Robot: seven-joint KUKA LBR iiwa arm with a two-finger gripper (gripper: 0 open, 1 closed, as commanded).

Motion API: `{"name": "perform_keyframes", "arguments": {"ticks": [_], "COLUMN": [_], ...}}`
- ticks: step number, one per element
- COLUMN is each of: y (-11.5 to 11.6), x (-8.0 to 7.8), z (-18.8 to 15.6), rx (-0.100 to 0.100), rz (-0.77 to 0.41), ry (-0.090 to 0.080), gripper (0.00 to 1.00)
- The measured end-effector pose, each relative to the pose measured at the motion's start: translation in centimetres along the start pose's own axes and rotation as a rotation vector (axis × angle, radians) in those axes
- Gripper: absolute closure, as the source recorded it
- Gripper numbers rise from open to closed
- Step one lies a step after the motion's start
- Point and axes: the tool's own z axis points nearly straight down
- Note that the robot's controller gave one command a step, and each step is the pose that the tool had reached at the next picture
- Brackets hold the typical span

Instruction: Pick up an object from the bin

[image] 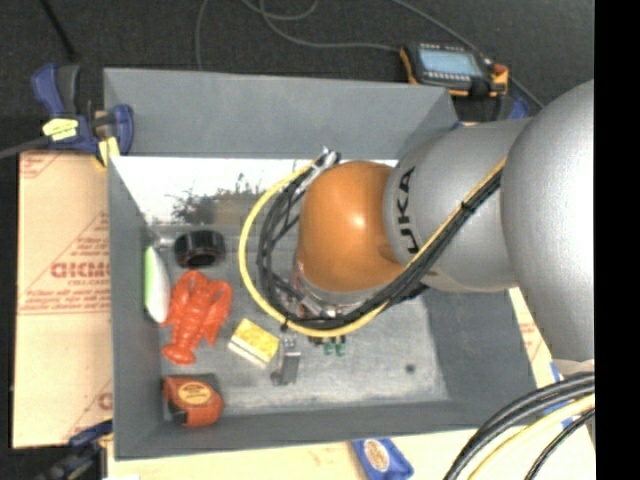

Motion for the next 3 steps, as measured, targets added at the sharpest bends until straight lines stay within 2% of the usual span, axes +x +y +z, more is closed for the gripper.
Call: {"name": "perform_keyframes", "arguments": {"ticks": [1,2,3], "y": [0.0,1.1,1.5], "x": [-0.2,-2.1,-2.3], "z": [-0.4,5.0,8.1], "rx": [-0.001,-0.002,-0.003], "rz": [0.004,0.072,0.13], "ry": [-0.008,-0.011,-0.011], "gripper": [0.0,0.0,0.0]}}
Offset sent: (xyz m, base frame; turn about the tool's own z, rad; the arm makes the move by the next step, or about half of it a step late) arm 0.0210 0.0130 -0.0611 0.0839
